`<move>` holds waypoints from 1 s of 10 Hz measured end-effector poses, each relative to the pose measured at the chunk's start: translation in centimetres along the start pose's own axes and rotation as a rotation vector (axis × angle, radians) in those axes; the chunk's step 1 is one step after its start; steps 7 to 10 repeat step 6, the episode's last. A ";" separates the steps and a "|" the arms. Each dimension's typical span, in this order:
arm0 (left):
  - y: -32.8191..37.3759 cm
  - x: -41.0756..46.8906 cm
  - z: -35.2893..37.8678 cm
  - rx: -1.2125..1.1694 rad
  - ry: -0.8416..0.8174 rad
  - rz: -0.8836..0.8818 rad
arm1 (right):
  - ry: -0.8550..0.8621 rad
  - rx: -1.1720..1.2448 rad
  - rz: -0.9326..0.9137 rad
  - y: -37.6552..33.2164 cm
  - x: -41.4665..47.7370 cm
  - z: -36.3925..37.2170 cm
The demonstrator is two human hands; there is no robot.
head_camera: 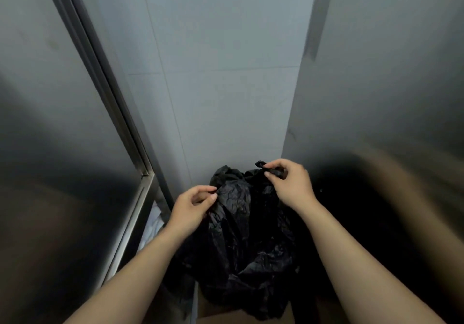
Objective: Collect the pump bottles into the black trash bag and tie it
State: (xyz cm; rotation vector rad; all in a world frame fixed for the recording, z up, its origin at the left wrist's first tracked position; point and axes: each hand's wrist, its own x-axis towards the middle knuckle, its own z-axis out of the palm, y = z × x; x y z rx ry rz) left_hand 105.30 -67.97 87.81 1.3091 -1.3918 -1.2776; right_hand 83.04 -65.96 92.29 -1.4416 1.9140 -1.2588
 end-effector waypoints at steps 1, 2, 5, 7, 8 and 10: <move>-0.5 -0.7 0.3 -0.067 -0.010 -0.055 | 0.027 -0.029 -0.026 0.4 -0.9 -0.4; -1.8 -1.7 0.6 -0.007 -0.067 -0.131 | -0.044 -0.085 0.042 1.6 -2.5 -0.3; -1.3 -3.3 1.2 0.094 -0.215 -0.139 | -0.138 -0.244 0.091 3.0 -6.1 -1.5; -0.5 -4.5 1.3 0.085 -0.206 -0.126 | -0.143 -0.260 0.050 1.9 -7.1 -2.5; -0.5 -4.5 1.3 0.085 -0.206 -0.126 | -0.143 -0.260 0.050 1.9 -7.1 -2.5; -0.5 -4.5 1.3 0.085 -0.206 -0.126 | -0.143 -0.260 0.050 1.9 -7.1 -2.5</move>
